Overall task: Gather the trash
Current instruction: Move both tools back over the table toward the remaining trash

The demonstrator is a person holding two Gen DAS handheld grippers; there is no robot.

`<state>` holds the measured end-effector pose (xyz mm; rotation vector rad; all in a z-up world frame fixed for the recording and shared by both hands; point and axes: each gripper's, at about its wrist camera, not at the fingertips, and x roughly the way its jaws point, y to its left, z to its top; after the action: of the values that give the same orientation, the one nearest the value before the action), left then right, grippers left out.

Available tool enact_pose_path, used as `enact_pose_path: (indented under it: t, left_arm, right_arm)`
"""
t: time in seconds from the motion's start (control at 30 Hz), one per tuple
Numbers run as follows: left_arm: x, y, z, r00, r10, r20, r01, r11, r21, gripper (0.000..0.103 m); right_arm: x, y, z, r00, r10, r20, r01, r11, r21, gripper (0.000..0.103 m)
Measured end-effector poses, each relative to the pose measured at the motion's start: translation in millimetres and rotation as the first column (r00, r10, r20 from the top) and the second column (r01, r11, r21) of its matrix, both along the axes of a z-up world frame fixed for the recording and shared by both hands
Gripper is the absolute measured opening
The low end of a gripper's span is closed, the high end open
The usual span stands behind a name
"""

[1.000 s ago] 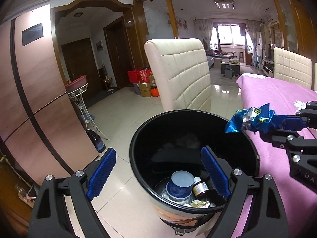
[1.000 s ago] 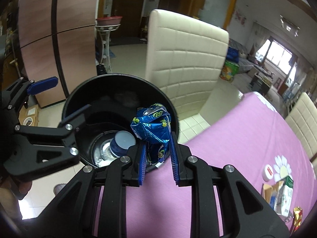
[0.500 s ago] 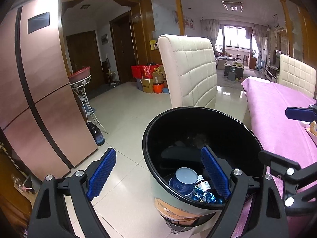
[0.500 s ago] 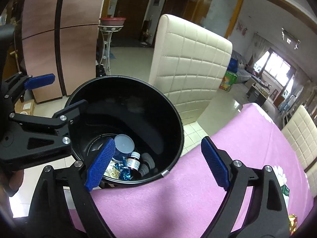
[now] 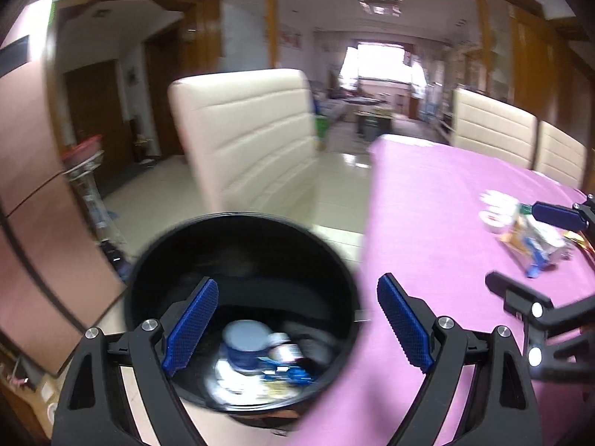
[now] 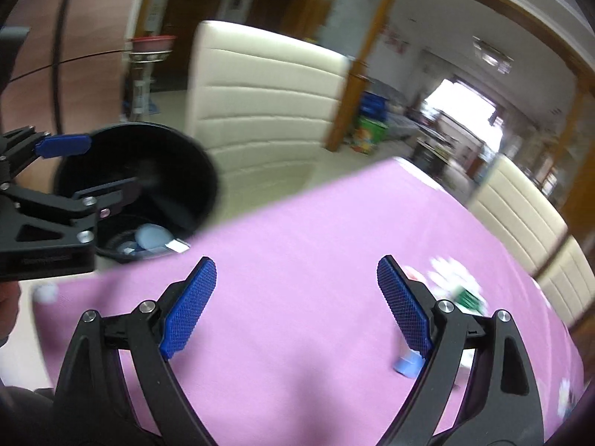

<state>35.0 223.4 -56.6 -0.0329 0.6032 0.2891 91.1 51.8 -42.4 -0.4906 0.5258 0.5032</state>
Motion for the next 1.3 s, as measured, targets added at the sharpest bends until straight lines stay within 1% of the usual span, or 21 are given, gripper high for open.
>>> enact_pose_path:
  t: [0.07, 0.13, 0.27, 0.37, 0.4, 0.47, 0.5, 0.6, 0.67, 0.7, 0.73, 0.77, 0.83, 1.0, 1.13, 1.2, 1.3]
  left_arm:
    - [11, -23, -2, 0.999, -0.051, -0.008, 0.051, 0.999, 0.006, 0.085]
    - [22, -48, -4, 0.993, -0.118, -0.016, 0.118, 0.993, -0.009, 0.085]
    - [40, -85, -5, 0.981, -0.192, -0.021, 0.19, 0.98, -0.06, 0.085]
    - [55, -110, -7, 0.971, -0.237, -0.028, 0.233, 0.966, -0.116, 0.085]
    - [60, -117, -7, 0.968, -0.249, -0.034, 0.244, 0.962, -0.121, 0.085]
    - [71, -136, -7, 0.962, -0.27, -0.046, 0.264, 0.959, -0.103, 0.085]
    - [75, -150, -8, 0.958, -0.282, -0.051, 0.278, 0.958, -0.077, 0.085]
    - [84, -175, -11, 0.945, -0.319, -0.079, 0.317, 0.948, -0.03, 0.085]
    - [91, -189, -14, 0.931, -0.347, -0.114, 0.347, 0.938, -0.025, 0.085]
    - [96, -195, -16, 0.924, -0.359, -0.13, 0.358, 0.933, -0.027, 0.085]
    - [98, -199, -17, 0.921, -0.363, -0.141, 0.363, 0.932, -0.027, 0.085]
    - [100, -204, -18, 0.917, -0.368, -0.152, 0.369, 0.929, -0.027, 0.085]
    - [101, -213, -18, 0.912, -0.382, -0.15, 0.384, 0.923, -0.023, 0.085]
    - [94, -234, -19, 0.905, -0.399, -0.143, 0.406, 0.914, 0.021, 0.085]
    - [90, -240, -18, 0.899, -0.414, -0.145, 0.421, 0.907, 0.02, 0.085]
    - [89, -243, -17, 0.896, -0.421, -0.144, 0.428, 0.904, 0.019, 0.085]
    - [91, -246, -17, 0.892, -0.428, -0.145, 0.434, 0.901, 0.01, 0.085]
  right_arm:
    - [10, -24, 0, 0.998, -0.068, -0.005, 0.068, 0.998, 0.007, 0.086]
    - [20, -53, -1, 0.989, -0.15, -0.017, 0.15, 0.989, 0.009, 0.082]
    - [40, -108, -6, 0.954, -0.292, -0.067, 0.294, 0.956, 0.017, 0.069]
    - [47, -142, -8, 0.926, -0.365, -0.096, 0.37, 0.928, 0.034, 0.066]
    - [47, -153, -9, 0.919, -0.382, -0.097, 0.387, 0.921, 0.038, 0.066]
    - [45, -175, -9, 0.899, -0.429, -0.089, 0.433, 0.9, 0.041, 0.066]
    - [45, -185, -9, 0.89, -0.447, -0.086, 0.451, 0.891, 0.042, 0.066]
    - [46, -217, -9, 0.856, -0.51, -0.085, 0.514, 0.857, 0.04, 0.066]
    - [48, -240, -11, 0.829, -0.55, -0.1, 0.556, 0.83, 0.041, 0.066]
    - [44, -245, -10, 0.818, -0.566, -0.102, 0.572, 0.819, 0.041, 0.066]
    - [43, -256, -11, 0.802, -0.588, -0.104, 0.594, 0.803, 0.04, 0.066]
    - [42, -266, -12, 0.789, -0.605, -0.107, 0.611, 0.79, 0.041, 0.066]
    - [41, -284, -13, 0.764, -0.635, -0.115, 0.643, 0.765, 0.05, 0.066]
    - [37, -320, -21, 0.71, -0.69, -0.14, 0.701, 0.71, 0.057, 0.066]
    - [34, -341, -21, 0.689, -0.704, -0.171, 0.723, 0.684, 0.096, 0.065]
    - [29, -351, -18, 0.673, -0.721, -0.166, 0.739, 0.665, 0.109, 0.065]
    - [26, -362, -16, 0.664, -0.726, -0.182, 0.748, 0.65, 0.134, 0.064]
